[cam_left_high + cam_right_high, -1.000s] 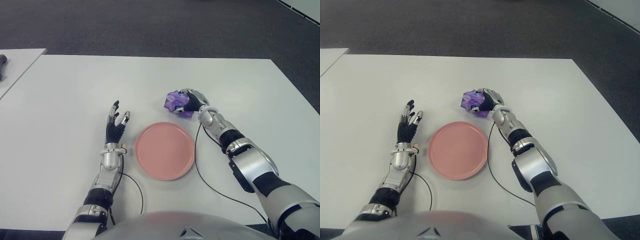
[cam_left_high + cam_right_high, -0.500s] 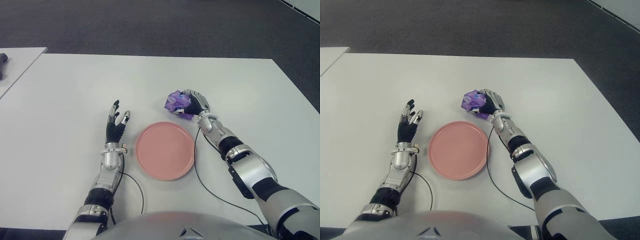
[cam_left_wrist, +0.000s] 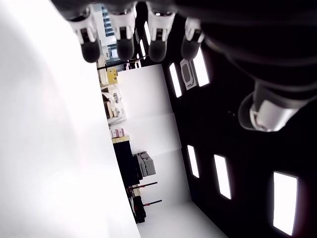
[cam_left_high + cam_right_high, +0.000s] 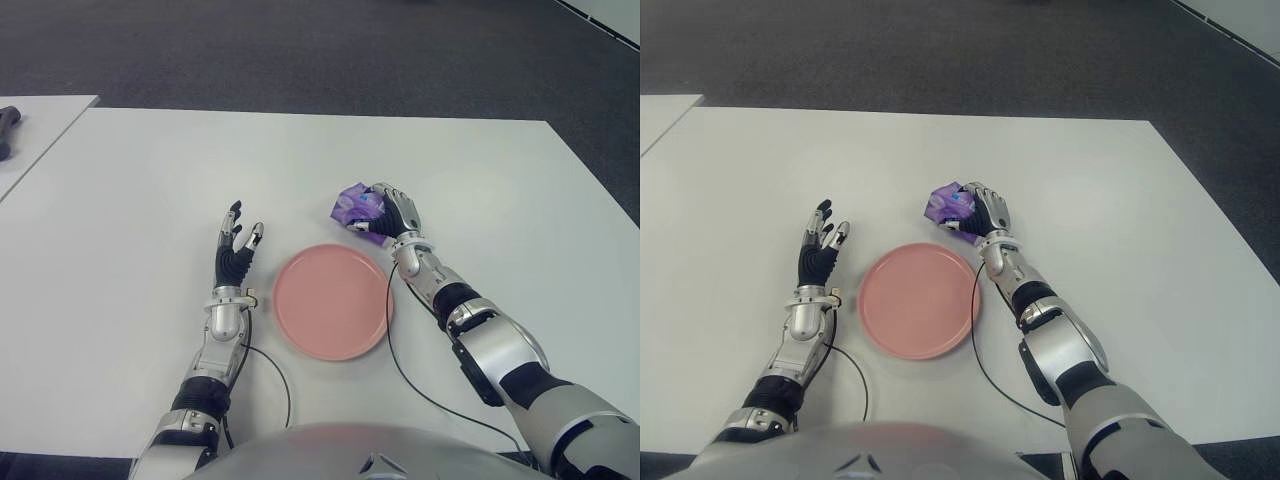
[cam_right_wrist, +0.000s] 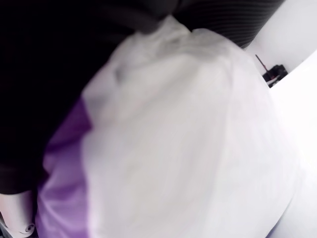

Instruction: Put the tissue paper into the plate.

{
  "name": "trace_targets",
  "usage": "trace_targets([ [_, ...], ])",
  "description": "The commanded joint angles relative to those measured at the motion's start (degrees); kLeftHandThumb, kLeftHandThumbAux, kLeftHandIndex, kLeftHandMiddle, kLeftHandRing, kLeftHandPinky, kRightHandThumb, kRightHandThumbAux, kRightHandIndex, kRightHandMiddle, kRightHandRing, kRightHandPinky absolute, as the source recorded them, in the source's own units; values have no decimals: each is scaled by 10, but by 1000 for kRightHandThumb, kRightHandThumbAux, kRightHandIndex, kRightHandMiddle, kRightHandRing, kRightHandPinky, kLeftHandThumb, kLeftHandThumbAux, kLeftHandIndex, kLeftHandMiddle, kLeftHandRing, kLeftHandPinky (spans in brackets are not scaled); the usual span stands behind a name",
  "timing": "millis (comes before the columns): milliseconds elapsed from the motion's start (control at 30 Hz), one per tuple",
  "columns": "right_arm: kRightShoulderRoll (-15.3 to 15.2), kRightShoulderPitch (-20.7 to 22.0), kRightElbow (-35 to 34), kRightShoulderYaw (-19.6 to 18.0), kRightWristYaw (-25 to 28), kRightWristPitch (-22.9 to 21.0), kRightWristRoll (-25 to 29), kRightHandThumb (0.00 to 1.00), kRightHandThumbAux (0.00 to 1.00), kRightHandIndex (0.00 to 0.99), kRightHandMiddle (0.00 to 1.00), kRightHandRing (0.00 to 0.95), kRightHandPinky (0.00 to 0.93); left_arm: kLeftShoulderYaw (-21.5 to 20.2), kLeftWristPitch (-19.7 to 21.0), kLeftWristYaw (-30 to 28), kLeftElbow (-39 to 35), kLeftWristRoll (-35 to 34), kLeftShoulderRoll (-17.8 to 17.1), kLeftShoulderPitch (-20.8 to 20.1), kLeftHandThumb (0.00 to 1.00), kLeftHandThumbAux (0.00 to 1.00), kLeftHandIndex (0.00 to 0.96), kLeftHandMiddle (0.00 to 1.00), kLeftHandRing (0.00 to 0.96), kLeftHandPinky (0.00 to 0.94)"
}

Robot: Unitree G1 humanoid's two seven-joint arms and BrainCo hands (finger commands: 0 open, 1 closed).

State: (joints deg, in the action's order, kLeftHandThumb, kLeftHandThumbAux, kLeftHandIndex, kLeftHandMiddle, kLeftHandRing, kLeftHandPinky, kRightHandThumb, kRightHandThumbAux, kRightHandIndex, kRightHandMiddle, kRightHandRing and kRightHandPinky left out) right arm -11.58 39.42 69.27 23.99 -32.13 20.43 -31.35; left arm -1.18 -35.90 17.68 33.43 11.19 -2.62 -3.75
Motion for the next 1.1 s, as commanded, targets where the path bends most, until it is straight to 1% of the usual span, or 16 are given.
trace_targets([
  [33,4,-59,50,-19,39,-20,21,855,678,397,535,867,870,2,-2,-3,19,-1,2,1,0,452,0,0,0,0],
  [200,10,-57,51,-50,60,-11,46,855,678,398,536,869,871,2,-1,-9,22,-4,0,-2,0,450,0,0,0,0],
  [367,12,-53,53,-68,76,-13,56,855,678,399,537,870,868,0,0,-12,24,-7,-1,-3,0,446,0,0,0,0],
  [833,10,-38,72,-91,133,-55,62,853,680,396,538,859,842,-4,-3,-16,29,-16,-3,-7,0,435,0,0,0,0],
  [967,10,-37,72,-95,147,-59,65,848,683,393,535,843,818,-4,-4,-19,30,-17,-5,-6,0,431,0,0,0,0],
  [1100,8,-39,70,-100,157,-57,69,845,684,395,542,827,813,-4,-6,-21,30,-17,-6,-7,0,426,0,0,0,0],
])
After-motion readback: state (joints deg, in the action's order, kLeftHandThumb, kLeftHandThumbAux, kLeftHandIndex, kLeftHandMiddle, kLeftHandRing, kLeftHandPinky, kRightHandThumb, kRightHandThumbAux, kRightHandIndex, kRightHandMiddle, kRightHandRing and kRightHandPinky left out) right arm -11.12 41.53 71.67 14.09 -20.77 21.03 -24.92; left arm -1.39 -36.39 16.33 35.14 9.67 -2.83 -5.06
